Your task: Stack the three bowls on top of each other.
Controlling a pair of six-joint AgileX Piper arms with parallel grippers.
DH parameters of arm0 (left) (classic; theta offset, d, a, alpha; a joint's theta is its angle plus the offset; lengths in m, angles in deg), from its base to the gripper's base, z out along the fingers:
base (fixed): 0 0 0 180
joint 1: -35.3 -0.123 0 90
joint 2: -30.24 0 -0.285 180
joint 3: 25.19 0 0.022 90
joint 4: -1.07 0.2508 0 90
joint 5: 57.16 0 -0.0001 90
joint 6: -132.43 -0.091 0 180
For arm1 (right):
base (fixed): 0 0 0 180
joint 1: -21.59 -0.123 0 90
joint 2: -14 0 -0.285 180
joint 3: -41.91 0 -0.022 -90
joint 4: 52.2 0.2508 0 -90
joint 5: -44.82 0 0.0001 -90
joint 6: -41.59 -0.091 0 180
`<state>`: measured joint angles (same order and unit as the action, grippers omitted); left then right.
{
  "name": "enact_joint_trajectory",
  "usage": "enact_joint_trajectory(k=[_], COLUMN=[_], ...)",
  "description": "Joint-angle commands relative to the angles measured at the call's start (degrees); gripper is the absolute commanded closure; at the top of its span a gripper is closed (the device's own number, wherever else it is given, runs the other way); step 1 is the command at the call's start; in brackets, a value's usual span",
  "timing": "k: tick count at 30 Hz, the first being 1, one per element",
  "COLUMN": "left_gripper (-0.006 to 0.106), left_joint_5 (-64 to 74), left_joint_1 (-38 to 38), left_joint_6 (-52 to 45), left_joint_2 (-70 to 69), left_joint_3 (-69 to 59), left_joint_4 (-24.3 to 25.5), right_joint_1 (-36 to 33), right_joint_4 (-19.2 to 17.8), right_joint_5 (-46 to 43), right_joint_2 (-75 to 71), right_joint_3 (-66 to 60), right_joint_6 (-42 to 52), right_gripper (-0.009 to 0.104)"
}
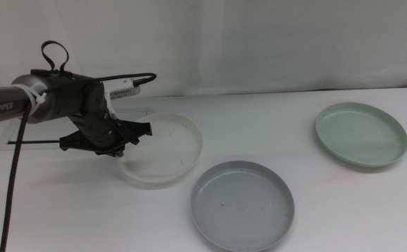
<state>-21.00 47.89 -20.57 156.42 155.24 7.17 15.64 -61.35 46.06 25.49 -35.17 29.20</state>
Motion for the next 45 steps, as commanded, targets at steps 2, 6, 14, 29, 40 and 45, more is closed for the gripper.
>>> enact_joint_trajectory(k=[2,6,14,29,40,45], left_gripper=[0.103,0.103,0.103,0.103,0.103,0.103], left_joint_5=[0.59,0.08,-1.29,2.71,-4.2,-9.96], left_joint_1=[-0.03,-0.03,-0.03,3.95,17.83,21.84], left_joint_6=[-0.66,-1.48,-2.38,-8.15,-3.85,-1.46], left_joint_2=[1.9,-0.39,-9.74,-24.85,-24.93,-24.25], left_joint_3=[-0.73,-0.73,-0.73,-0.85,-12.82,-17.58], left_joint_4=[-1.99,-1.99,-1.87,-6.96,-6.74,-6.74], right_joint_1=[0.29,0.29,0.29,0.29,0.29,0.29], right_joint_4=[-0.03,-0.03,-0.03,-0.03,-0.03,-0.03], right_joint_5=[-0.59,-0.59,-0.59,-0.59,-0.59,-0.59], right_joint_2=[-0.24,-0.24,-0.24,-0.24,-0.24,-0.24], right_joint_3=[-2.05,-2.05,-2.05,-2.05,-2.05,-2.05], right_joint_6=[0.34,0.34,0.34,0.34,0.34,0.34], right_gripper=[-0.007,-0.007,-0.007,-0.007,-0.007,-0.007])
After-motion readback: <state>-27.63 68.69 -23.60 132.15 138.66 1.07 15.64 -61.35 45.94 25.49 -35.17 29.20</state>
